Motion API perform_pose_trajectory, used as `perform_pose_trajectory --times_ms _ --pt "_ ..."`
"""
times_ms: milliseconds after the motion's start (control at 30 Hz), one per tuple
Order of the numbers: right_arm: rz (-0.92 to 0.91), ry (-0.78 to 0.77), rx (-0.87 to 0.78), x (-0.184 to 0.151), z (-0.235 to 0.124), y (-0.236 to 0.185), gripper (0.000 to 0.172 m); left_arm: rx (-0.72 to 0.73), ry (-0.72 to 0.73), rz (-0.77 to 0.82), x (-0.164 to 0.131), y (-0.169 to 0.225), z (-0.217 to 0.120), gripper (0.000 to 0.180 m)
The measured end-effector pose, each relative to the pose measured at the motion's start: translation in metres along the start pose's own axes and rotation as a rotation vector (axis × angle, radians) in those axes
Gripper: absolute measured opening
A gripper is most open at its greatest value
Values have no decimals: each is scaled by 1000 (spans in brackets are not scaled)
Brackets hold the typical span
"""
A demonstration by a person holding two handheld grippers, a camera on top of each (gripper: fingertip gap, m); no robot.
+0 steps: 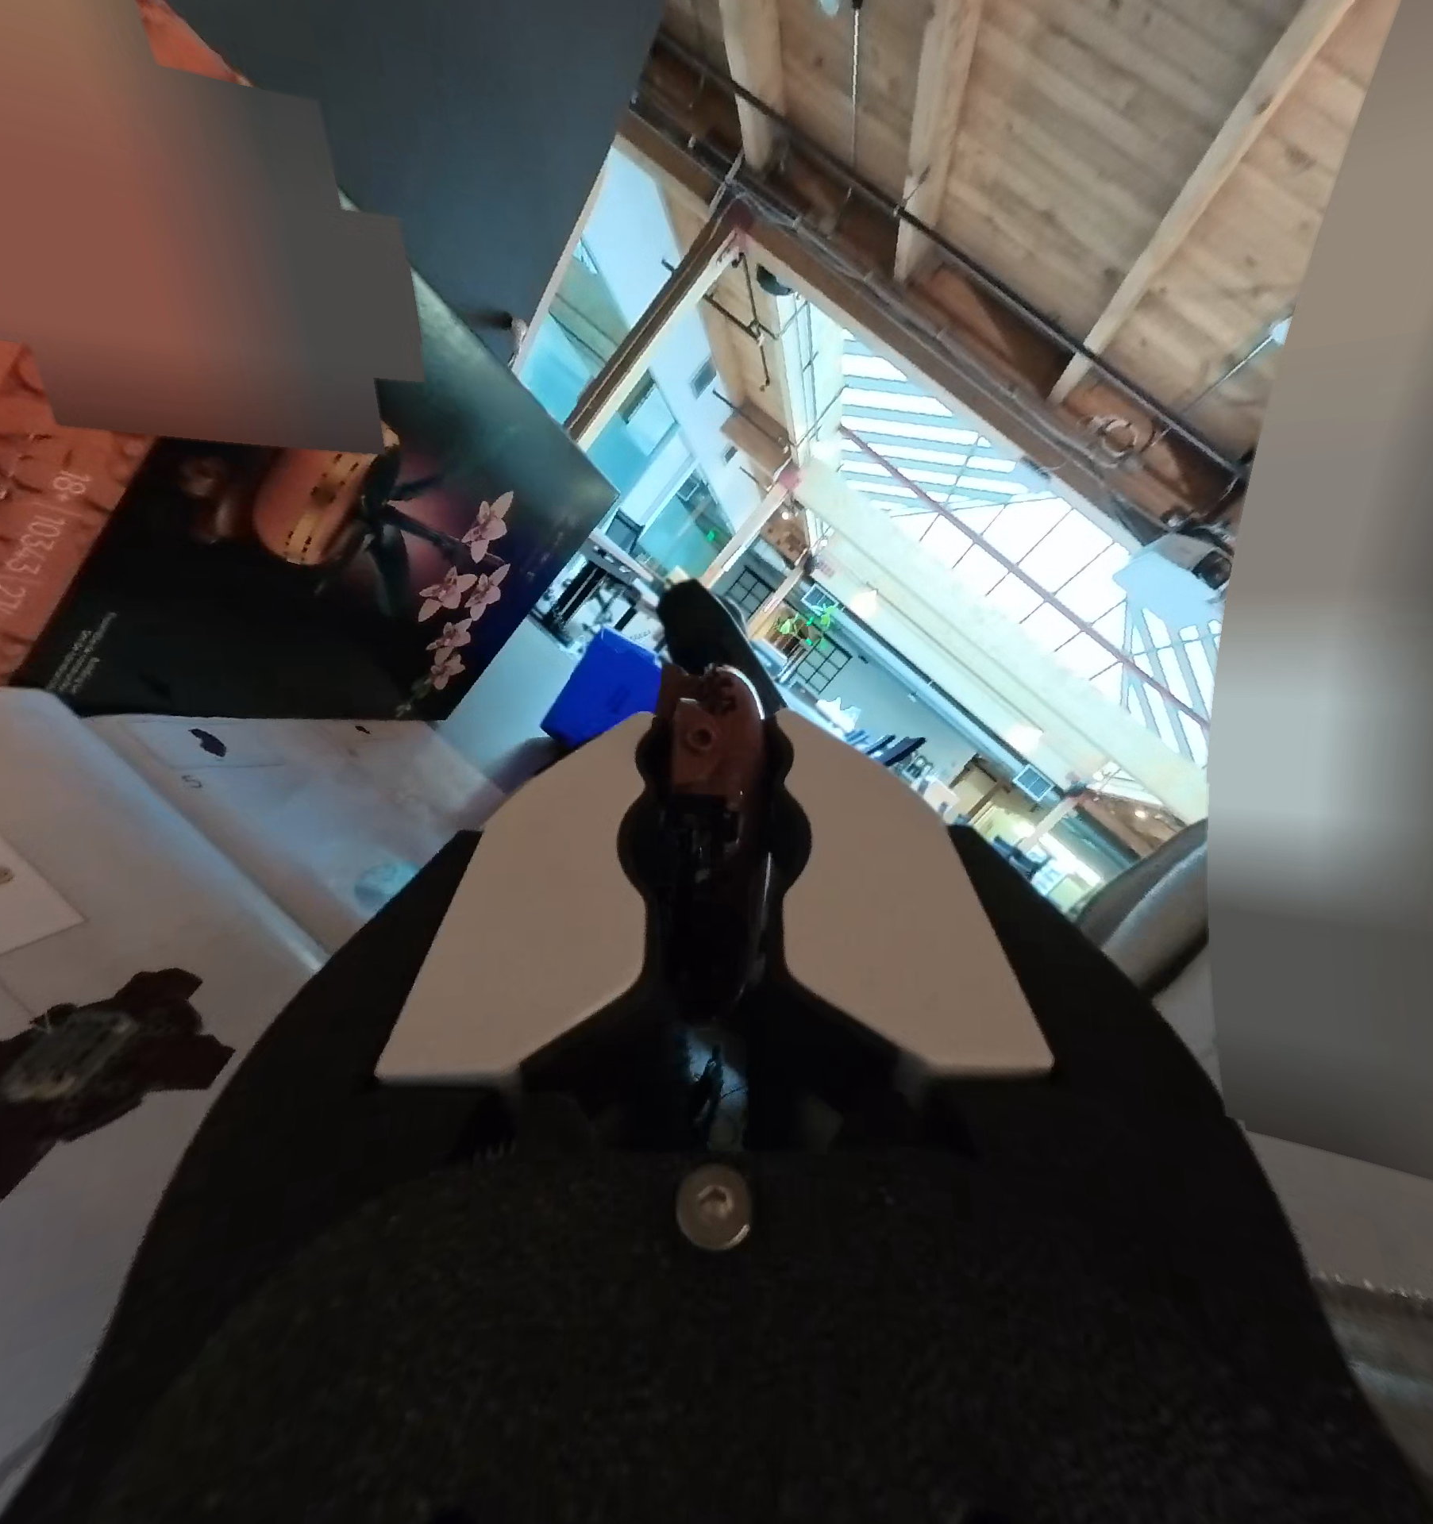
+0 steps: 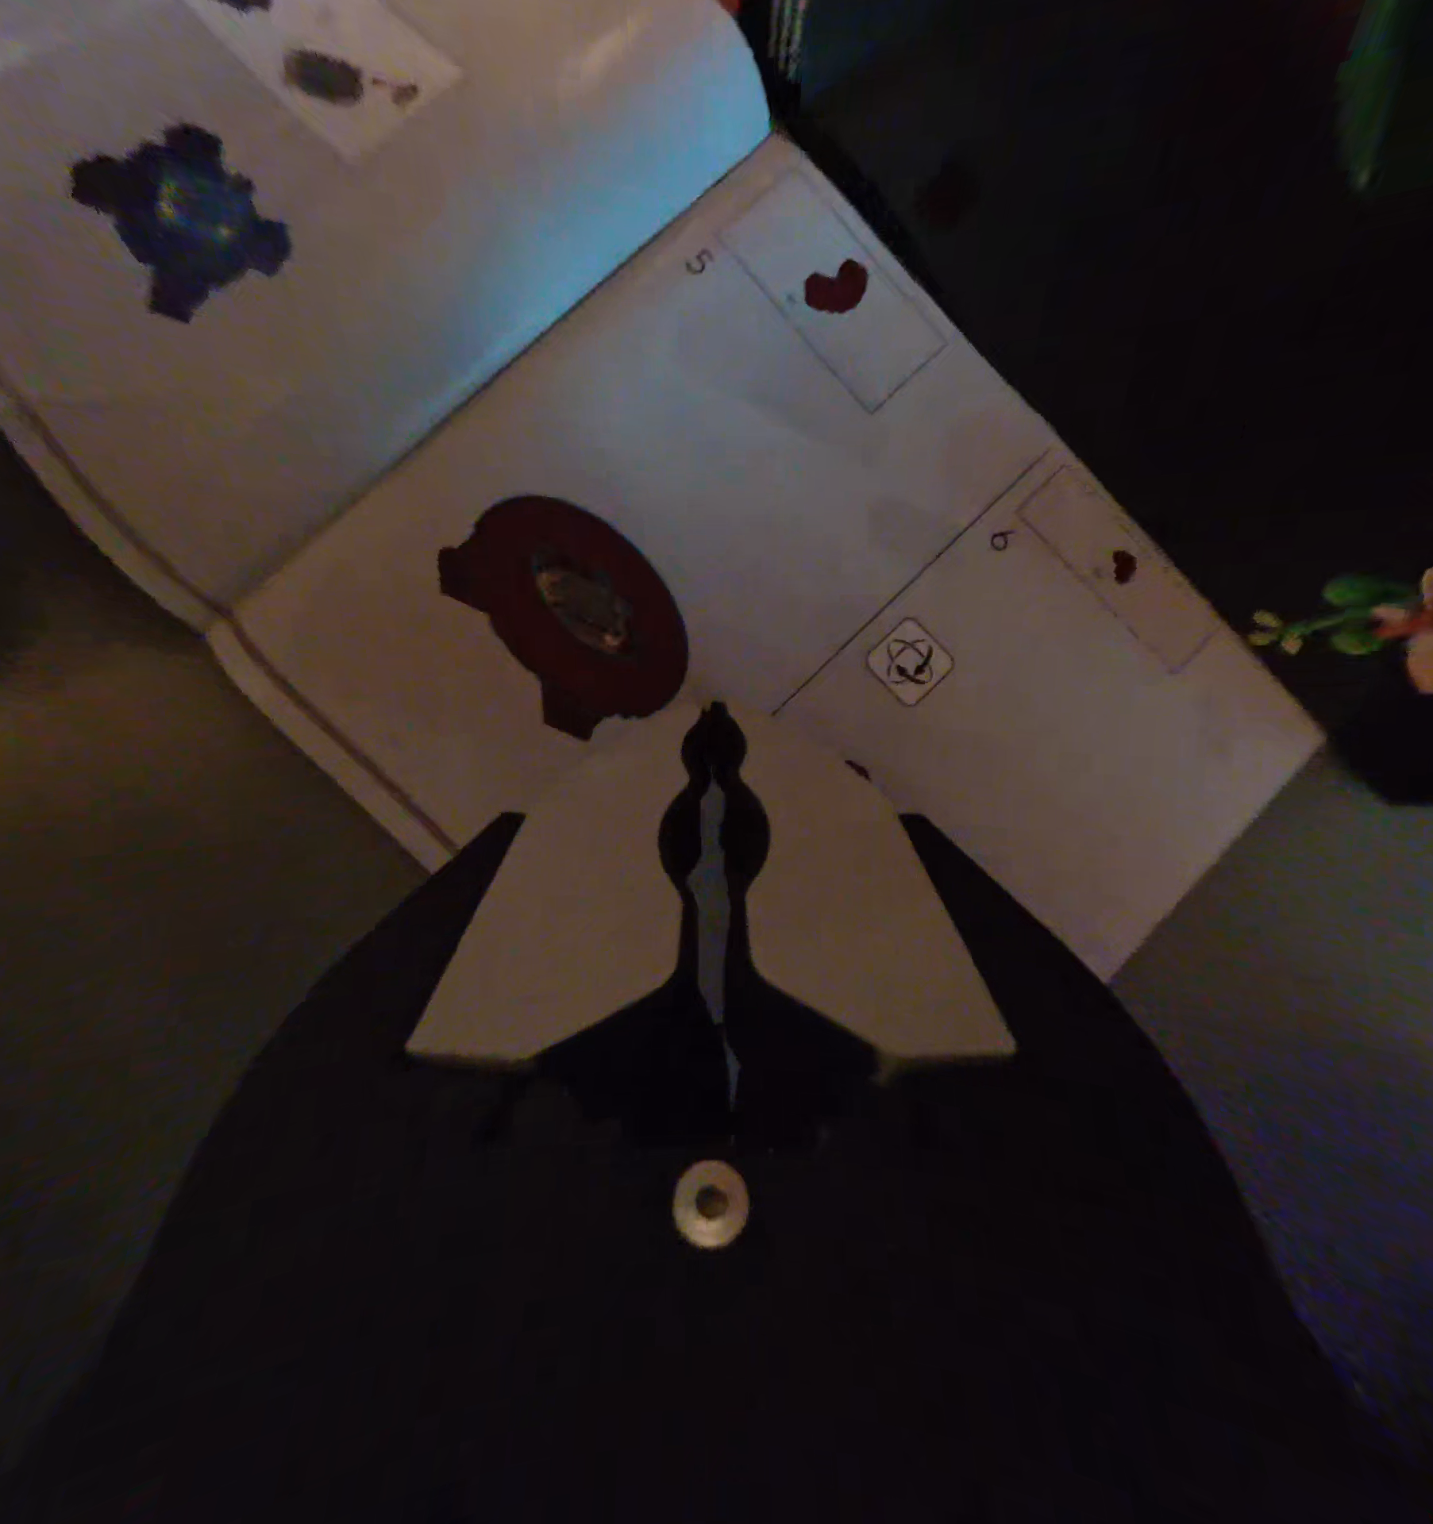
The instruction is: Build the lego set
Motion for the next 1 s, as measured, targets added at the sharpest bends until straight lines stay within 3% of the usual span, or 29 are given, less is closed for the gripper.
perform_pose_trajectory --times_ms 67,200,467,633,700,733,800,867,1000 --pt "58 23 23 -3 -3 -9 0 -2 4 -12 -1 0 -4 21" --pt "23 -23 -91 -6 -10 -26 0 -9 0 -17 -1 1 -8 22" --pt "-256 -77 -196 -14 -24 -7 0 -15 10 1 4 1 -9 22" --pt "-109 303 -105 8 -64 -8 1 28 17 32 5 0 -14 22" --pt "-49 481 -106 17 -79 -4 63 35 32 6 3 -2 -13 22" --pt "-40 573 -60 22 -85 -7 75 36 35 -9 1 -3 -12 22" --pt "1 734 69 31 -92 -18 78 44 30 -37 -2 -7 -7 22" --pt "146 797 250 40 -90 -31 85 40 23 -65 -3 -11 -1 22" --pt "433 765 629 52 -67 -60 62 -32 35 -184 -7 -8 12 21"
Point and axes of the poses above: each gripper's, where its closed fingertips meet, z out along the fingers, x out of its top, y = z × x across the jaws, the point moved 7 cm from there along -z, back along the fingers, and after that the axes turned 9 degrees about y, right-handed, at the moved point
